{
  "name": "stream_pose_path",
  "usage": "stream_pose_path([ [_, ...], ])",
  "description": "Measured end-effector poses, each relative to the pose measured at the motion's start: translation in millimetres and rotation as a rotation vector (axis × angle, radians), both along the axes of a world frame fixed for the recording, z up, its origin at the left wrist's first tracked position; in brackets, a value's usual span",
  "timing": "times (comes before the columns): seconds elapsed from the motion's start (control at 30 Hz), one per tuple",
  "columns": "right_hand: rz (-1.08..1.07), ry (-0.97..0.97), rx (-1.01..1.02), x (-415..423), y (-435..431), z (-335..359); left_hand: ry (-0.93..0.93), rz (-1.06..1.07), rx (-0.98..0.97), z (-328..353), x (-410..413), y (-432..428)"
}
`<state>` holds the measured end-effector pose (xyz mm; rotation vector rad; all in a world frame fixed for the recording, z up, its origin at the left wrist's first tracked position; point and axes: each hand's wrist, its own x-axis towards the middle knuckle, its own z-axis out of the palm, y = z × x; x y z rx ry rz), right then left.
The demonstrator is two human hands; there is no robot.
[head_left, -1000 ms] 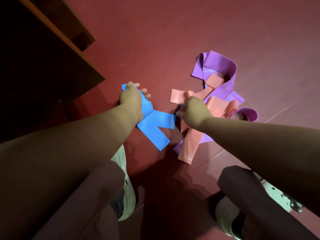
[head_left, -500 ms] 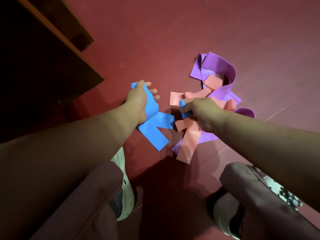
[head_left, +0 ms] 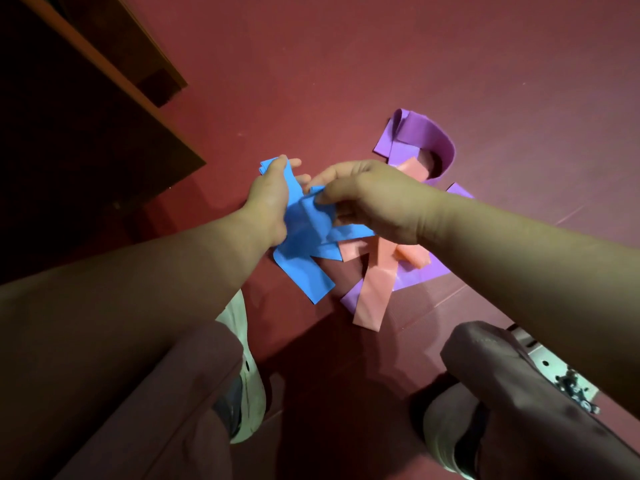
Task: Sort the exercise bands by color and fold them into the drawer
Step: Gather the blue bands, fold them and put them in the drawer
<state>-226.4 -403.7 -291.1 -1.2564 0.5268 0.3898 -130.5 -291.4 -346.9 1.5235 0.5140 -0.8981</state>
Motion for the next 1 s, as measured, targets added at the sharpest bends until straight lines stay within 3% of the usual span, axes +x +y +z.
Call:
stream_pose_path([
  [0.2,-0.046,0.004,0.137,6.1,-1.4,-2.5,0.024,0.025,-0.07,2.3,0.4,1.6],
  [0.33,-0.116,0.036,-0.044,3.5,-10.6,-8.6,0.005,0.006,-0.097,1.7,-0.5,0.1],
  [0.47,-0.226,0.207,-0.246,-1.7,-22.3,-24.7,-0.055,-0.077,-0.049,5.2,-0.9,-2.5],
  [0.8,-0.514,0.305,-0.227,-11.2,-32.4,-37.4,-0.069,-0.114,-0.023,2.7,-1.6,-3.1],
  [1.0,-0.313,0.125,-0.303,-13.4,-27.5,-29.4,-0.116,-0.14,-0.011,2.8,-3.1,-5.5],
])
